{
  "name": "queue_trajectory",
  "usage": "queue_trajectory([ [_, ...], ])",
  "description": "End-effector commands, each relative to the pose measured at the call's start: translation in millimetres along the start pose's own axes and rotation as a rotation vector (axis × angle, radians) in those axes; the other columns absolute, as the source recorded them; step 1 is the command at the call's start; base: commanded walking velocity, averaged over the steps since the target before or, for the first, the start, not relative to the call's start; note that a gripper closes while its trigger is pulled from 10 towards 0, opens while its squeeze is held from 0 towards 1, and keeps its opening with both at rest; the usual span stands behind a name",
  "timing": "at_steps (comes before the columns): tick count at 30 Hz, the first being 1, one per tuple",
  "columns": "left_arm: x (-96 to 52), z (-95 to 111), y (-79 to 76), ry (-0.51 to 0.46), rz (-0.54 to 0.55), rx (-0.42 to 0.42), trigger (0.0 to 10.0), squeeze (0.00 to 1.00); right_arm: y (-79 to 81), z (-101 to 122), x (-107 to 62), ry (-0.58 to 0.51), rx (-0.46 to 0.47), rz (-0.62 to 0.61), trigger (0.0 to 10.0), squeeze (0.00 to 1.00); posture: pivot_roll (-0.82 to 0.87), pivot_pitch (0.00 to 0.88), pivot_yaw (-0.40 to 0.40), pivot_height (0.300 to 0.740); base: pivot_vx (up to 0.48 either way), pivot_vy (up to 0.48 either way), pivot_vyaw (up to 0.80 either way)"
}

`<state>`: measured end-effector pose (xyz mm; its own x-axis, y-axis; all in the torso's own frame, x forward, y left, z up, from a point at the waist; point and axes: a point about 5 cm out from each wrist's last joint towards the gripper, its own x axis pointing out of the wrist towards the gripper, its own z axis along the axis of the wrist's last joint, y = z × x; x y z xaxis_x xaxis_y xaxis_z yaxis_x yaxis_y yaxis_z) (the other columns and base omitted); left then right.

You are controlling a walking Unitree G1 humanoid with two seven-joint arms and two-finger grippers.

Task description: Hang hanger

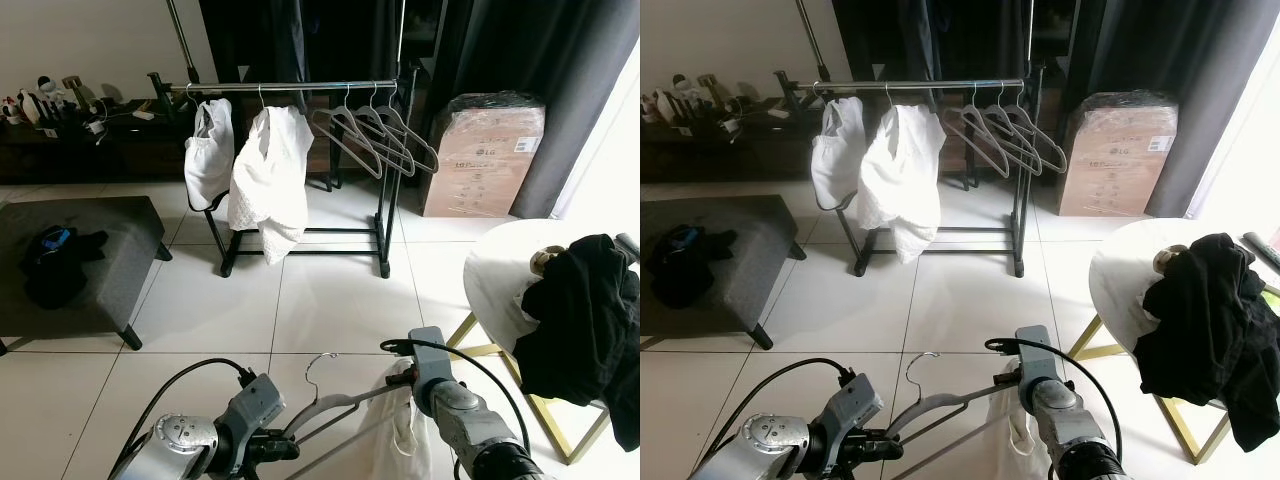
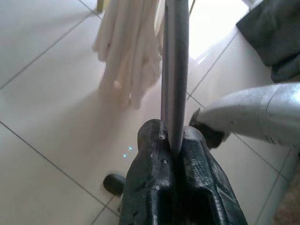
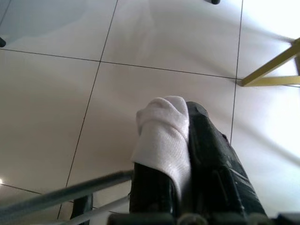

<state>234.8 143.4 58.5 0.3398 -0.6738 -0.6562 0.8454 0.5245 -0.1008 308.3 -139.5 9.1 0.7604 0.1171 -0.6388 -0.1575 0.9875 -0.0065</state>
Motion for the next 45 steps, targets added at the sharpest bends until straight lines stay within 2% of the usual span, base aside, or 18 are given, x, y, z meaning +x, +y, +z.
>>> queue_trajectory([
  [1,-9.3,-2.2,2.4,0.028,0.011,0.006,10.0,0.00,0.3,4.7,-0.2,-0.015,0.007,-0.002,10.0,0.00,-0.04,0.083,0.032,0.740,0.000,0.000,0.00],
  [5,-17.1,-8.6,-2.6,0.075,-0.022,0.012,10.0,0.00,-0.6,3.6,-0.1,-0.012,0.007,-0.010,10.0,0.00,-0.03,0.084,0.032,0.740,0.000,0.000,0.00],
  [12,-17.2,-9.8,-3.2,0.084,-0.011,0.031,10.0,0.00,-0.7,3.5,0.0,-0.011,0.007,-0.013,10.0,0.00,-0.03,0.083,0.032,0.740,0.000,0.000,0.00],
  [22,-8.1,6.6,10.3,0.004,0.135,0.046,10.0,0.00,-1.2,3.6,0.0,-0.011,0.010,-0.015,10.0,0.00,-0.04,0.082,0.031,0.740,0.000,0.000,0.00],
  [37,3.1,8.8,7.5,-0.017,0.148,0.039,10.0,0.00,2.0,4.4,0.0,-0.014,0.020,-0.005,10.0,0.00,-0.04,0.085,0.037,0.740,0.000,0.000,0.00],
  [40,4.8,8.6,7.6,-0.018,0.154,0.034,10.0,0.00,4.0,10.0,-0.5,-0.029,0.018,0.015,10.0,0.00,-0.04,0.084,0.036,0.740,0.000,0.000,0.00],
  [45,14.8,18.3,14.8,-0.054,0.248,0.012,10.0,0.00,2.2,27.4,-10.1,-0.062,0.031,0.068,10.0,0.00,-0.05,0.083,0.030,0.740,0.000,0.000,0.00],
])
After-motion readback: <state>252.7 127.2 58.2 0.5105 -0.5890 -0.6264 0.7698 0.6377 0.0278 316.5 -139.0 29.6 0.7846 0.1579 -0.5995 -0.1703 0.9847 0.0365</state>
